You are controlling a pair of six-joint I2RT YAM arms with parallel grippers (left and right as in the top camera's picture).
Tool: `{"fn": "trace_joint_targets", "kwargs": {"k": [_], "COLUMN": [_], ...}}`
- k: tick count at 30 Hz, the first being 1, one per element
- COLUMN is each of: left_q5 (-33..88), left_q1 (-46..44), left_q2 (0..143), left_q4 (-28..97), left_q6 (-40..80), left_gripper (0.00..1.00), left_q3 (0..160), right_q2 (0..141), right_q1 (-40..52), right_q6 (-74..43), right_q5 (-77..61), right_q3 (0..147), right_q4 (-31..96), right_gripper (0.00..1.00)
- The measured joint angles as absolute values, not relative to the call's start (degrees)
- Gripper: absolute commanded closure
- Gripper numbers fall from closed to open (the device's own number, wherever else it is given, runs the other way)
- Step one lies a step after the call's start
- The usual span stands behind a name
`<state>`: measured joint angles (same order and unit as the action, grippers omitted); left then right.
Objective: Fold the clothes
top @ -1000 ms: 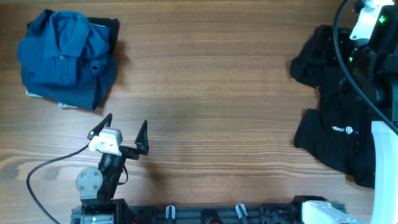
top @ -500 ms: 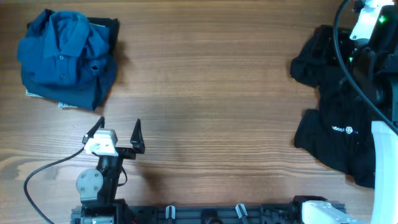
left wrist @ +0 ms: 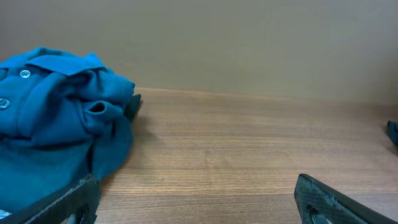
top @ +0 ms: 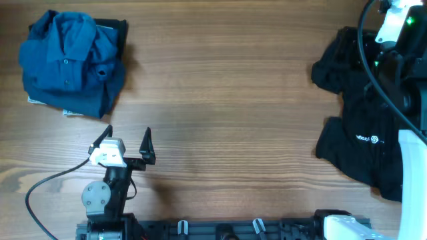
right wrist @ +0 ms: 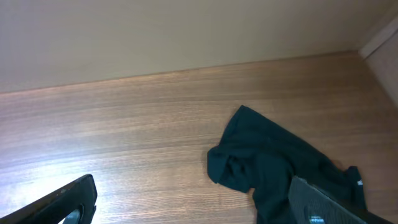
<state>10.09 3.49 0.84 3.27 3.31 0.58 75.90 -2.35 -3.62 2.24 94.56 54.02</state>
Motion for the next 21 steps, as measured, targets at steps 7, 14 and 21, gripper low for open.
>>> {"fn": "trace_joint_targets", "kwargs": {"k": [7,14,21], "left_q5": [10.09,10.09,10.07], "left_q1": [3.49,3.49,3.49], "left_q2": [0.84,0.84,0.84], "left_q4": [3.25,3.25,3.25], "left_q6": [3.31,3.31,3.31], "left_gripper": [0.00,0.00,0.00], "left_q3": [0.58,0.58,0.58], "right_q2": [75.90,75.90,75.90], "right_q1": [-2.35,-2.35,-2.35], "right_q6": [-3.62,-3.62,-3.51], "right_q5": [2.24,2.24,2.66], "right_q3": [94.56,94.56,94.56], "right_q4": [54.04,54.04,54.04], "right_gripper": [0.00,0.00,0.00]}}
